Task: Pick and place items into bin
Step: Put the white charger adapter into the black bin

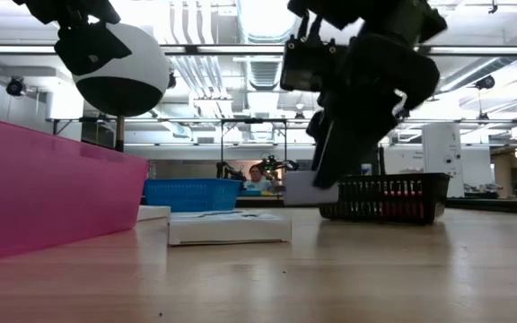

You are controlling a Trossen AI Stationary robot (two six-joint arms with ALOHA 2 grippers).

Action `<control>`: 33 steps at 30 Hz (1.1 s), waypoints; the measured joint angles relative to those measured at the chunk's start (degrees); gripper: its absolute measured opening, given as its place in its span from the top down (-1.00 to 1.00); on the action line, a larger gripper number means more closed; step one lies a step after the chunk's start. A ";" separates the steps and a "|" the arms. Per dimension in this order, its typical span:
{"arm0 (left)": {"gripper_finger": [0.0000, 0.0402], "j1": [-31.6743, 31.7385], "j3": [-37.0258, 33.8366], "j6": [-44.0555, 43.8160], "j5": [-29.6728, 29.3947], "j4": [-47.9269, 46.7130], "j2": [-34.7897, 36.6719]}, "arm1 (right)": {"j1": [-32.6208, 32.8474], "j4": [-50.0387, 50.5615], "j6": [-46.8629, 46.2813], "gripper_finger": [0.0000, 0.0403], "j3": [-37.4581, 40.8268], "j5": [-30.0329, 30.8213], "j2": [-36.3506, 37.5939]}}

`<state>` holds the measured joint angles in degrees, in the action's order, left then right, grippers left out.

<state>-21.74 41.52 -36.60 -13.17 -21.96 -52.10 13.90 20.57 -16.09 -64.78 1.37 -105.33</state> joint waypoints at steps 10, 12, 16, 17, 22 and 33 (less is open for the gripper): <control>0.05 0.00 -0.04 1.01 -0.12 0.02 0.02 | -2.46 12.58 -1.90 0.11 -4.06 2.76 6.08; 0.05 0.00 -0.07 1.01 -0.22 0.02 0.02 | -3.28 13.88 -1.97 0.11 -3.54 5.12 8.30; 0.05 0.00 -0.09 1.01 -0.22 0.02 -0.04 | -5.48 16.05 -2.92 0.11 -0.88 7.82 13.26; 0.05 -0.02 -0.09 1.01 -0.22 0.03 -0.04 | -6.13 16.13 -3.27 0.11 0.16 7.84 14.72; 0.05 0.00 -0.09 1.06 -0.21 0.09 0.02 | -9.40 15.20 -6.90 0.11 7.01 7.82 20.79; 0.05 0.00 -0.30 1.37 -0.22 0.28 0.00 | -11.00 1.52 -20.24 0.11 21.08 7.96 27.07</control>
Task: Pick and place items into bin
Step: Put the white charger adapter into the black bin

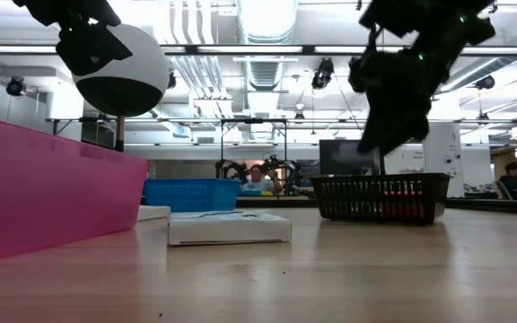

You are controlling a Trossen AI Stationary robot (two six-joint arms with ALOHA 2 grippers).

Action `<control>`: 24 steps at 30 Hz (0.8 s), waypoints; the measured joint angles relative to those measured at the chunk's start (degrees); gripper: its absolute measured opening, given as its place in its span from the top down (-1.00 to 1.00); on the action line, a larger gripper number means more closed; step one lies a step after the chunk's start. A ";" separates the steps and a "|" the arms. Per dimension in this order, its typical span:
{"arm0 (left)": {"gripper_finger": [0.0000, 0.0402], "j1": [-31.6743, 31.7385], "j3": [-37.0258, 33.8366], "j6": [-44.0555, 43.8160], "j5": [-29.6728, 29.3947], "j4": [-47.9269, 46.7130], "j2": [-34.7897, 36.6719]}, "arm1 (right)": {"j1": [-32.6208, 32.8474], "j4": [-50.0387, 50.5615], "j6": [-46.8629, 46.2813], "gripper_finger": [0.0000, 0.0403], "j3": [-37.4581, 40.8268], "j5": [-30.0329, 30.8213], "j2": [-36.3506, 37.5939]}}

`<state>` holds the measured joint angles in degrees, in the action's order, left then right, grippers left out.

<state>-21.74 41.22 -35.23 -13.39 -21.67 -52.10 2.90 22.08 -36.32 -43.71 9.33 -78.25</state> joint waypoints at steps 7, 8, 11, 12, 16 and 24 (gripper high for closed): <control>0.05 0.00 -0.10 0.16 -0.15 0.15 -0.13 | -0.24 -0.34 -6.39 0.11 2.40 1.61 -1.98; 0.05 0.00 -0.10 0.14 -0.15 0.15 -0.11 | -0.22 -0.36 -7.20 0.11 2.47 2.33 -2.30; 0.05 0.00 -0.10 0.12 -0.17 0.20 -0.04 | -0.17 -0.68 -8.96 0.11 2.49 4.62 -2.58; 0.05 0.00 -0.10 0.12 -0.17 0.20 -0.07 | -0.20 -1.03 -9.38 0.11 2.49 5.44 -2.64; 0.05 0.00 -0.10 -0.04 -0.17 0.26 -0.13 | -0.29 -2.15 -9.83 0.11 2.49 6.77 -2.71; 0.05 0.00 -0.12 -0.06 -0.17 0.24 -0.17 | -0.33 -2.05 -10.04 0.01 2.49 7.40 -2.74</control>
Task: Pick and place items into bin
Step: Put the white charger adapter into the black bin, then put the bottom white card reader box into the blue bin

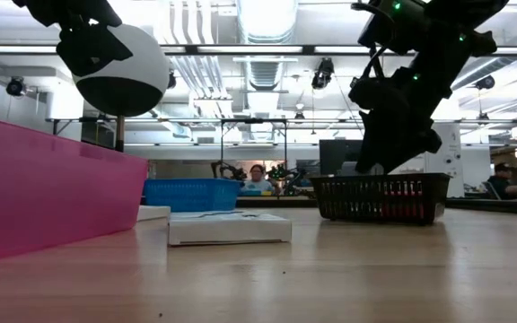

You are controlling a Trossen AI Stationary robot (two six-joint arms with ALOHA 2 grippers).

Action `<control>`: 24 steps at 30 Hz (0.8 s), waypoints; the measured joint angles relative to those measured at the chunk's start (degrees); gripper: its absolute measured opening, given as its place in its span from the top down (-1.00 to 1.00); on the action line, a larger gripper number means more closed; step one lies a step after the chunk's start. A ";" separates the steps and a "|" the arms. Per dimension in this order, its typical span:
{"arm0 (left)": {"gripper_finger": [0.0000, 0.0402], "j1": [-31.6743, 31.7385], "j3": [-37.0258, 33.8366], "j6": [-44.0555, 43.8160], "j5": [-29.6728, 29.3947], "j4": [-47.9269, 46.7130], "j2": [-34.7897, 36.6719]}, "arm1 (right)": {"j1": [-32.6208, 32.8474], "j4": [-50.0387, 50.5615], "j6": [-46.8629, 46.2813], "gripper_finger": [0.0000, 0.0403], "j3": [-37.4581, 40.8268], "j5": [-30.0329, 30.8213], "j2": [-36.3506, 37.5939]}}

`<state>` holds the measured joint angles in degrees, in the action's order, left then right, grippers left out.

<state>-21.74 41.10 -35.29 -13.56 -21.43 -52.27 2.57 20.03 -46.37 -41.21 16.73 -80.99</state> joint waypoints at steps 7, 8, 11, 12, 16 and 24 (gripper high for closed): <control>0.05 -0.02 -0.02 -0.11 0.00 -0.02 0.00 | 0.00 -0.02 -0.02 -0.09 0.00 0.00 0.00; 0.05 -0.02 -0.02 -0.09 0.00 0.00 0.00 | 0.00 -0.02 -0.02 -0.09 0.00 0.00 0.00; 0.05 0.00 -0.02 -0.09 0.00 -0.02 0.00 | 0.00 -0.04 -0.18 -0.10 0.00 0.00 0.00; 0.05 0.00 -0.02 -0.09 0.00 -0.02 0.00 | 0.00 -0.05 -0.18 -0.10 0.00 0.00 0.00; 0.05 -0.01 -0.14 -0.09 0.00 -0.04 0.00 | 0.00 -0.02 -0.18 -0.10 0.00 -0.02 0.00; 0.05 0.00 -0.20 -0.09 0.00 -0.02 0.00 | 0.04 0.05 -2.14 -0.11 -0.74 -0.70 0.00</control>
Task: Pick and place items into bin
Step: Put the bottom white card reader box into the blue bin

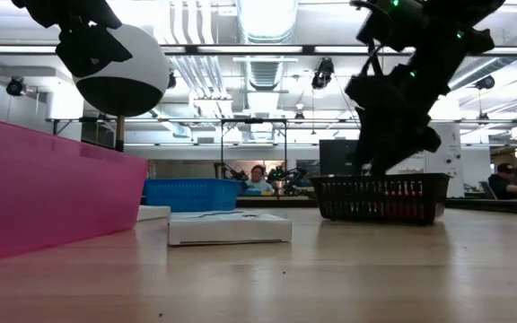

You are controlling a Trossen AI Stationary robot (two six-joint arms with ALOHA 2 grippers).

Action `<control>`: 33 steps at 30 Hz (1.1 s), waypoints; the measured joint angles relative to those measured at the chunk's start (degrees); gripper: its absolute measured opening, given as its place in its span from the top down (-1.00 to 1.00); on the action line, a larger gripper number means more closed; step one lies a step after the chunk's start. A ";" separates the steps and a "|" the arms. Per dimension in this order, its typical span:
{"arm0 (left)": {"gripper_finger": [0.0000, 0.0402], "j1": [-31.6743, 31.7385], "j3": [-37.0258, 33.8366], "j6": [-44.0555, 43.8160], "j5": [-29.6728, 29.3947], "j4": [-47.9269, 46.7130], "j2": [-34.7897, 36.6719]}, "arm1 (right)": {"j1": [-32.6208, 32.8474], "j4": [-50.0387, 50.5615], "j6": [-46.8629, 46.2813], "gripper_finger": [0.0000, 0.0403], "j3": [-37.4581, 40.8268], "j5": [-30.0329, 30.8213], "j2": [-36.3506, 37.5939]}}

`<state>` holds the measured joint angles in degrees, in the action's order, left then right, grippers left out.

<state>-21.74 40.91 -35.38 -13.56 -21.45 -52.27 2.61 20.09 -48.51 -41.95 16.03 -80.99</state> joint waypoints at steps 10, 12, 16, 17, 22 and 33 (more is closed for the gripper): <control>0.05 -0.02 -0.02 0.11 -0.07 -0.02 -0.09 | 2.65 -13.13 11.38 -0.09 -5.33 -3.07 0.00; 0.05 -0.01 -0.04 0.11 -0.08 -0.04 -0.09 | 3.81 -15.83 14.95 -0.09 -6.73 -3.19 0.00; 0.05 0.00 -0.04 0.09 -0.19 -0.02 -0.09 | 6.81 -17.61 23.51 -0.09 -9.91 -3.65 0.00; 0.05 0.00 -0.04 0.10 -0.22 -0.02 -0.09 | 7.66 -17.66 26.02 -0.09 -10.84 -4.03 0.00; 0.05 0.00 -0.04 0.11 -0.48 0.00 -0.09 | 11.62 -17.67 32.54 -0.09 -14.40 -4.56 0.00; 0.05 0.00 -0.07 1.36 -4.09 6.66 -1.74 | 16.60 -17.46 31.90 0.15 -17.54 1.53 -2.81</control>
<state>-21.74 40.84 -34.02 -17.66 -14.79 -54.01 19.21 2.62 -16.61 -59.49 17.56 -83.80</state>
